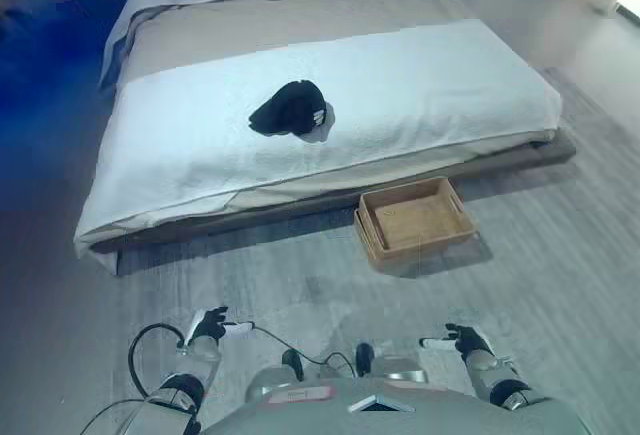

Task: Put the clothes on the bed into the basket.

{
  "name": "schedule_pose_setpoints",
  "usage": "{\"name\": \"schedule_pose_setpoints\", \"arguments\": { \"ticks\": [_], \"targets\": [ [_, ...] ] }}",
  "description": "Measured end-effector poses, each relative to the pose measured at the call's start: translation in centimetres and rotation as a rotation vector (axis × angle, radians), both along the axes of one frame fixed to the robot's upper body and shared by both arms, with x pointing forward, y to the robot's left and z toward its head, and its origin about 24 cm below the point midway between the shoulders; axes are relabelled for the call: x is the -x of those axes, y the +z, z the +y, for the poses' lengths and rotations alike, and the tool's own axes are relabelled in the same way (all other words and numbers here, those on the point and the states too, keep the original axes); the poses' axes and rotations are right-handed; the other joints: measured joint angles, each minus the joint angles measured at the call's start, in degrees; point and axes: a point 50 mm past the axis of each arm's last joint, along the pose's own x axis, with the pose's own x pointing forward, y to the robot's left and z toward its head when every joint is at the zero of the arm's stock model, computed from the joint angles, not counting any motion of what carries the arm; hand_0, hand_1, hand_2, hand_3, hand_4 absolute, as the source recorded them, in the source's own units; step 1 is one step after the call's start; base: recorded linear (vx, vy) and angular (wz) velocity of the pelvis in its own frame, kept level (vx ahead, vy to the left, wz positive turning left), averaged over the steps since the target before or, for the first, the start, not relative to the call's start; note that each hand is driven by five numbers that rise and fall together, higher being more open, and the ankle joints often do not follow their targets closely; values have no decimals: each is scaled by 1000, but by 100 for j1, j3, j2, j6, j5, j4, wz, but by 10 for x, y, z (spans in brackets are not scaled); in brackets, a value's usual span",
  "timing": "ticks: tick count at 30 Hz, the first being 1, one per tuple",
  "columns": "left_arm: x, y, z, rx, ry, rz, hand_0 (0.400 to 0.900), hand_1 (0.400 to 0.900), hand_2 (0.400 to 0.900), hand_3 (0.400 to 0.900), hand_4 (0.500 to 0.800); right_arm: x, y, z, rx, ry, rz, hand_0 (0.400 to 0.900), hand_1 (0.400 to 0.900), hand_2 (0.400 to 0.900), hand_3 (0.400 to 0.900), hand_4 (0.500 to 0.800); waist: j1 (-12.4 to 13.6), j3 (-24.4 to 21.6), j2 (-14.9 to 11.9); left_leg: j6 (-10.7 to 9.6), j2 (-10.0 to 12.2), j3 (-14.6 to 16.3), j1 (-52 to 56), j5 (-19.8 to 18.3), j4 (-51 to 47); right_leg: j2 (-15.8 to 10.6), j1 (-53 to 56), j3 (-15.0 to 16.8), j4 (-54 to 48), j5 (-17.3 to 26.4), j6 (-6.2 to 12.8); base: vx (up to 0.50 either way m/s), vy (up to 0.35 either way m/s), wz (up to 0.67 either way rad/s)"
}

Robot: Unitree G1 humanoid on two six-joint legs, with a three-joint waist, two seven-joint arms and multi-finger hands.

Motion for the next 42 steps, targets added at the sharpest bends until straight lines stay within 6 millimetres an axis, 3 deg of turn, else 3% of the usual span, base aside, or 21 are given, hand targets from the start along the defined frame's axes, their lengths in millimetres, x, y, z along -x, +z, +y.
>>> {"name": "schedule_pose_setpoints", "arguments": {
  "ticks": [11, 18, 20, 23, 24, 25, 27, 29, 30, 31, 32, 33, 34, 35, 37, 38, 39, 40, 42],
  "targets": [
    [0, 0, 0, 0, 0, 1, 900, 900, 900, 900, 800, 0, 0, 0, 11, 27, 7, 900, 900, 900, 900, 800, 4, -1, 1, 0, -13, 22, -35, -2, -1, -12, -55, 25, 7, -8, -10, 4, 57, -4],
    [6, -3, 6, -24, 10, 52, 900, 900, 900, 900, 800, -4, 2, -3, 18, 24, 1, 900, 900, 900, 900, 800, -1, 70, 24, 68, -151, 76, -238, -10, 1, -116, -466, 83, 395, -59, 47, 19, 203, 3],
    [5, -3, 6, -30, 4, 56, 900, 900, 900, 900, 800, -2, 2, -7, 29, 11, 11, 900, 900, 900, 900, 800, -15, 211, 43, 238, -190, -31, -221, -91, -2, -212, -749, 73, 1151, -275, 155, 54, 209, 29],
    [-7, 1, 7, -40, -9, 27, 900, 900, 900, 900, 800, -4, 4, -11, 35, -5, 9, 900, 900, 900, 900, 800, -26, 493, 89, 390, -274, -154, -180, -115, 0, -328, -1663, 209, 3112, -339, 197, 162, 126, 32],
    [-11, 2, 8, -42, -12, 19, 900, 900, 900, 900, 800, -2, 3, -12, 31, -24, 11, 900, 900, 900, 900, 800, -120, 550, 96, 505, -288, -290, -124, -129, -1, -293, -1917, 390, 3544, -398, 194, 247, 72, 34],
    [-13, 3, 8, -46, -16, 14, 900, 900, 900, 900, 800, -1, 3, -10, 23, -42, 8, 900, 900, 900, 900, 800, -196, 601, 126, 759, -282, -393, -152, -171, 0, -226, -2019, 510, 3610, -460, 237, 287, 49, 32],
    [-20, 7, 11, -60, -30, 1, 900, 900, 900, 900, 800, -7, 3, -8, 10, -63, -11, 900, 900, 900, 900, 800, -291, 704, 111, 922, -237, -507, -247, -223, 2, -63, -2088, 567, 3027, -482, 256, 365, 10, 33],
    [-23, 8, 12, -63, -33, -9, 900, 900, 900, 900, 800, -7, 2, -7, 2, -83, -12, 900, 900, 900, 900, 800, -354, 709, 106, 878, -208, -635, -344, -259, -2, 21, -1878, 508, 1983, -519, 331, 254, -11, 14],
    [-26, 10, 14, -68, -36, -22, 900, 900, 900, 900, 800, -4, 1, -4, -8, -103, -8, 900, 900, 900, 900, 800, -312, 700, -71, 819, -336, -621, -352, -279, 6, -47, -1661, 453, 1386, -643, 450, 275, -24, 14],
    [-29, 13, 20, -82, -31, -28, 900, 900, 900, 900, 800, 2, -3, 3, -28, -116, 6, 900, 900, 900, 900, 800, -360, 660, -531, 856, -799, -473, -508, -409, 708, -456, -1592, 546, 988, -485, 492, 446, -50, 22],
    [-32, 11, 9, -51, -29, -34, 900, 900, 900, 900, 800, -3, 1, -6, -6, -113, -17, 900, 900, 900, 900, 800, -482, 730, -388, 664, -778, -217, -865, -1038, 2276, -471, -1537, 468, 985, -229, 571, 453, -71, 30],
    [-30, 6, -5, -11, -30, -27, 900, 900, 900, 900, 800, -6, 6, -17, 26, -88, -22, 900, 900, 900, 900, 800, -465, 732, -157, 650, -719, -61, -798, -1530, 2842, -384, -1534, 482, 1129, -227, 711, 498, -102, 35],
    [-26, 2, -18, 25, -29, -20, 900, 900, 900, 900, 800, -5, 10, -27, 54, -75, -23, 900, 900, 900, 900, 800, -510, 642, 197, 648, -580, -253, -514, -1934, 2452, -114, -1621, 452, 1370, -234, 718, 519, -143, 48],
    [-31, 4, -20, 38, -35, -43, 900, 900, 900, 900, 800, -5, 10, -26, 55, -72, -26, 900, 900, 900, 900, 800, -482, 659, 197, 774, -635, -390, -266, -2161, 2155, -66, -1816, 451, 1747, -237, 710, 741, -244, 82],
    [-42, 9, -26, 59, -65, -101, 900, 900, 900, 900, 800, 14, 5, -26, 47, -87, 41, 900, 900, 900, 900, 800, -664, 470, 282, 806, -554, -696, -174, -2081, 1738, 110, -2059, 559, 1994, -289, 569, 632, -229, 60],
    [-46, 11, -24, 57, -67, -119, 900, 900, 900, 900, 800, 19, 4, -25, 46, -95, 55, 900, 900, 900, 900, 800, -712, 379, 284, 766, -504, -820, -153, -1905, 1650, 235, -2054, 793, 1734, -252, 514, 461, -200, 26],
    [-44, 12, -19, 45, -65, -119, 900, 900, 900, 900, 800, 22, 2, -22, 36, -102, 60, 900, 900, 900, 900, 800, -784, 354, 202, 351, -462, -872, -28, -1782, 1642, 342, -1779, 841, 1451, -277, 361, 607, -296, 41],
    [-43, 13, -13, 31, -63, -113, 900, 900, 900, 900, 800, 32, -1, -19, 26, -108, 83, 900, 900, 900, 900, 800, -841, 275, 8, 61, -505, -919, -118, -1885, 2078, 288, -1467, 1011, 1074, -201, 149, 281, -176, 31],
    [-46, 14, -15, 33, -66, -118, 900, 900, 900, 900, 800, 32, 0, -20, 32, -113, 77, 900, 900, 900, 900, 800, -882, 240, 59, -627, -330, -1051, -1170, -1915, 4169, 381, -1254, 711, 876, -36, -200, 310, -219, 27]
  ]
}}
